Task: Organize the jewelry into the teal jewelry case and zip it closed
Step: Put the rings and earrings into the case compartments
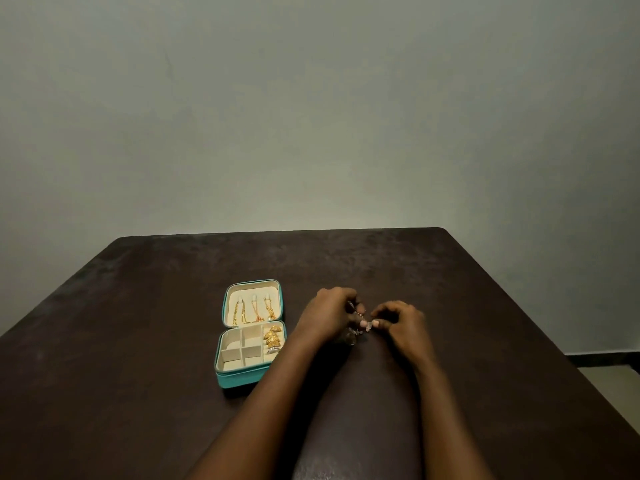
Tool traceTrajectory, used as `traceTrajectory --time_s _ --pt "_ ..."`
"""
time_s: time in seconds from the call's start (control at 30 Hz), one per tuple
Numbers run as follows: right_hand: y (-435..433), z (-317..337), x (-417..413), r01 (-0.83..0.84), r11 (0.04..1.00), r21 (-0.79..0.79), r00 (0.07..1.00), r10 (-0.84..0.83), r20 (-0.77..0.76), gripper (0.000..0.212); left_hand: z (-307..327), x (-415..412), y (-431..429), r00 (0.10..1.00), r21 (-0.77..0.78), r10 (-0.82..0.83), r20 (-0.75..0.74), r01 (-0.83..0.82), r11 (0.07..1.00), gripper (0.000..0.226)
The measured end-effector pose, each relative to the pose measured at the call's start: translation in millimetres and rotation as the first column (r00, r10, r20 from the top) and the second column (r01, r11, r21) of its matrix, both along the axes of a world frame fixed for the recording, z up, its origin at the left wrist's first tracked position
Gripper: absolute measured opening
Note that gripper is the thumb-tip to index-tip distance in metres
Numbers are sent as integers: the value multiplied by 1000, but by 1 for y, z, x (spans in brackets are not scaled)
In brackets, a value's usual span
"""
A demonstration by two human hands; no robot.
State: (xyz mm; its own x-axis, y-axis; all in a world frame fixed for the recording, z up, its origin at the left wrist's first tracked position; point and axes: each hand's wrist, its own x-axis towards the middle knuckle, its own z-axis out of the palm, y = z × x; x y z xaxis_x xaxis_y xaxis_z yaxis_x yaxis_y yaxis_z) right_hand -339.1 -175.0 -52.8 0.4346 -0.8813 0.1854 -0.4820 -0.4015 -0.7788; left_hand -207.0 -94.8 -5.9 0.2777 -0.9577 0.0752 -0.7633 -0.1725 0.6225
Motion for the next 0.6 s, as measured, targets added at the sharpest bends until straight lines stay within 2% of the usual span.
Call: traceTrajectory --time_s 0.17,0.37,0.43,0.6 --pt "0 0 0 -74 997 20 997 75 -18 29 9 17 10 980 -120 30 -198 -54 991 20" --pt "-1 1 3 -72 997 -13 996 71 -48 10 14 42 23 925 -133 77 -372 -136 982 23" --pt "0 3 5 -64 998 16 998 63 26 9 16 47 30 911 -130 74 -407 -138 982 22" --pt "12 20 14 -93 963 253 926 -10 377 20 24 57 45 882 -152 58 -467 -144 978 19"
